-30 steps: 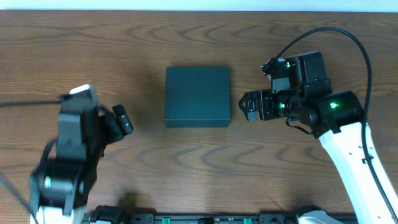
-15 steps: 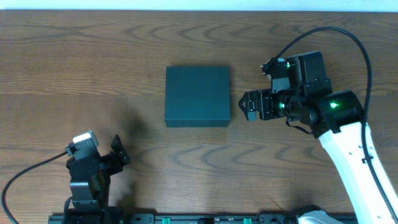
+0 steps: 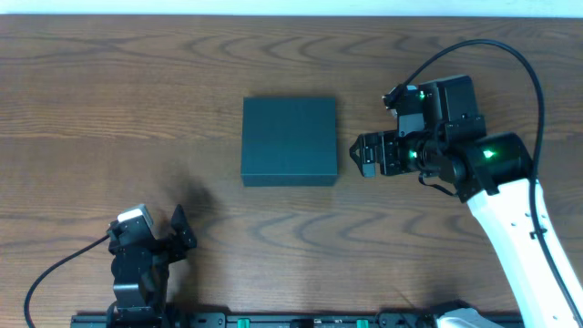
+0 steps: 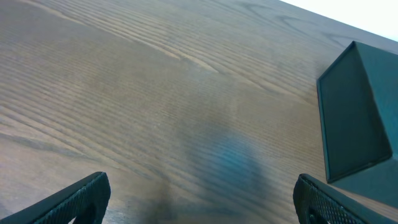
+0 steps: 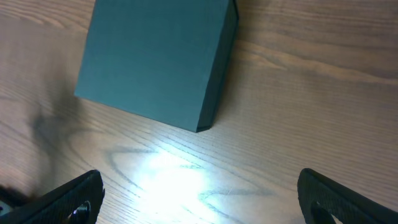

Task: Pack container

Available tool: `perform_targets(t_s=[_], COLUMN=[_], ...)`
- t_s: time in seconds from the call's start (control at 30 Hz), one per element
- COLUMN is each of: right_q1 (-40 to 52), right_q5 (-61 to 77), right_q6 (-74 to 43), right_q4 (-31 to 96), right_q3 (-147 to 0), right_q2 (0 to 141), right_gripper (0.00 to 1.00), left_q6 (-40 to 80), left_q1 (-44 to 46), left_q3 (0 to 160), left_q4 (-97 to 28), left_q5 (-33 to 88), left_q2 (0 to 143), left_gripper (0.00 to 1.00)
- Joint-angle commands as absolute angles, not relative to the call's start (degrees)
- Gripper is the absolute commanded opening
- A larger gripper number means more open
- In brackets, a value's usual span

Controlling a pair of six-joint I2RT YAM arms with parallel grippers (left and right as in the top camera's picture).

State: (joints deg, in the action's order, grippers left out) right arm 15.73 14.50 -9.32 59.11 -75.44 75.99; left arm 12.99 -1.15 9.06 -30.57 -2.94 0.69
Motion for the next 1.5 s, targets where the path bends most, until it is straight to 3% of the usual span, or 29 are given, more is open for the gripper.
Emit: perform_targets(t_s=[0.0,0.9,1.03,1.23,1.47], right_q1=[16.2,16.2,15.8,14.4,8.8], right_q5=[14.3,14.4,6.3,3.8,3.9], right_q6=[-8.5,-8.5,-1.9,8.9,6.4], right_q4=[59.2,59.2,55.4,39.0,23.5], right_q3=[-75.5,-75.5,-74.8,-61.2,-33.3], right_q2=[76.1,76.1,73.4,57.8,36.5], right_gripper=[0.99,0.99,0.99,0.99,0.99], left_q6=[11.7,11.7,11.7,11.7,11.7], left_q1=[-1.6,-1.6,-1.6,-1.6,-1.6], left_q3=[8.3,8.3,8.3,8.3,8.3], left_q4=[-30.2,-30.4,-30.4,-30.4,-30.4], left_q5=[-2.5,-3.0,-3.0,-3.0,-3.0], left_q2=[0.2,0.2,0.2,0.2,0.2], left_gripper=[0.95,0.95,0.95,0.95,0.95])
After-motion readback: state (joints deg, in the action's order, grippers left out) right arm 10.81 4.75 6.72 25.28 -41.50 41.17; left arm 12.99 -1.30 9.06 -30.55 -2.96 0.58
